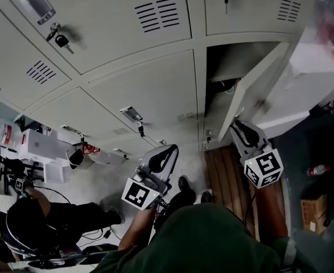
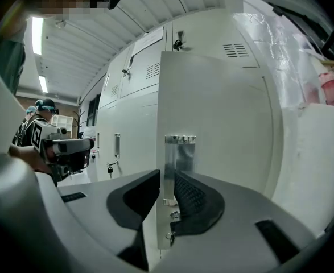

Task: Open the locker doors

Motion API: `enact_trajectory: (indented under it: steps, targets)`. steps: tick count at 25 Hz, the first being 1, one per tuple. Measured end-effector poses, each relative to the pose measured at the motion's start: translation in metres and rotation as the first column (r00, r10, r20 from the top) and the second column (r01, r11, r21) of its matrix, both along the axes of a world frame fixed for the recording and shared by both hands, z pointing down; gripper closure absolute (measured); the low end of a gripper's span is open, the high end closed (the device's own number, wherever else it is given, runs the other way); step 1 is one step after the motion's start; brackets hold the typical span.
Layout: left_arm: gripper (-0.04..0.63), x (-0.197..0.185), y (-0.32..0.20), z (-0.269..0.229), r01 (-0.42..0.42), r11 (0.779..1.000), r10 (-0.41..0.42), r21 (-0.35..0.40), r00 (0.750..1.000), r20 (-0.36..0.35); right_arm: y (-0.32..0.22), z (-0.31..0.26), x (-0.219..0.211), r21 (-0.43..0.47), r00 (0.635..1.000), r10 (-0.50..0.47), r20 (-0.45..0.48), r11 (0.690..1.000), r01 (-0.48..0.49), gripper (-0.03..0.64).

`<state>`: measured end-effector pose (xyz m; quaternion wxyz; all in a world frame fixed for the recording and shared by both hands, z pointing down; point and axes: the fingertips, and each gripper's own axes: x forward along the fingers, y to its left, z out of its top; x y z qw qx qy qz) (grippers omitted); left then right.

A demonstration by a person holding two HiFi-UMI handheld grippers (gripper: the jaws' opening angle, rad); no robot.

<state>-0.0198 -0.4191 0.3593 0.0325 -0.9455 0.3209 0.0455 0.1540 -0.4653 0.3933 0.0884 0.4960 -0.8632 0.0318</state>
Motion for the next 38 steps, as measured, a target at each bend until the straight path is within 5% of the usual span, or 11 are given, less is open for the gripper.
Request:
enact_trajectory:
  steps: [4,7,13,19,22,24,30,38]
  targets:
    - [0.595,0.019,0.013,0.005,-0.043,0.999,0.043,0.001,0.999,0.015,0.035,0.002,0.024,0.02,0.994,0.107,0.005,0.994,-0.107,0.539]
    - [0.595,0.033,0.021,0.001,-0.06,0.998,0.06,0.001,0.998,0.005,0.043,-0.011,0.026,0.092,0.982,0.187,0.005,0.978,-0.187,0.431]
    - [0.595,0.046,0.037,0.003,-0.066,0.998,0.066,0.002,0.998,0.012,0.003,-0.029,-0.001,0.221,0.949,0.308,-0.065,0.932,-0.287,0.347]
    - [0.595,0.032,0.046,0.011,-0.023,1.0,0.023,0.003,0.999,0.039,-0.022,-0.013,0.003,0.208,0.925,0.37,-0.087,0.915,-0.346,0.359]
    - [0.595,0.023,0.045,0.011,0.005,1.0,-0.005,-0.003,0.999,0.039,-0.009,-0.013,0.006,0.221,0.932,0.356,-0.066,0.916,-0.334,0.377]
    - [0.595,0.02,0.044,0.013,0.011,1.0,-0.011,-0.008,0.999,0.04,0.007,-0.011,0.01,0.225,0.938,0.342,-0.051,0.919,-0.323,0.462]
    - [0.595,0.037,0.042,0.011,-0.023,1.0,0.023,-0.011,0.999,0.033,0.055,-0.01,0.06,0.188,0.924,0.381,0.028,0.906,-0.379,0.477]
    - [0.595,0.073,0.047,0.016,-0.106,0.994,0.106,-0.012,0.992,0.062,0.097,-0.008,0.154,0.143,0.829,0.551,0.094,0.817,-0.559,0.532]
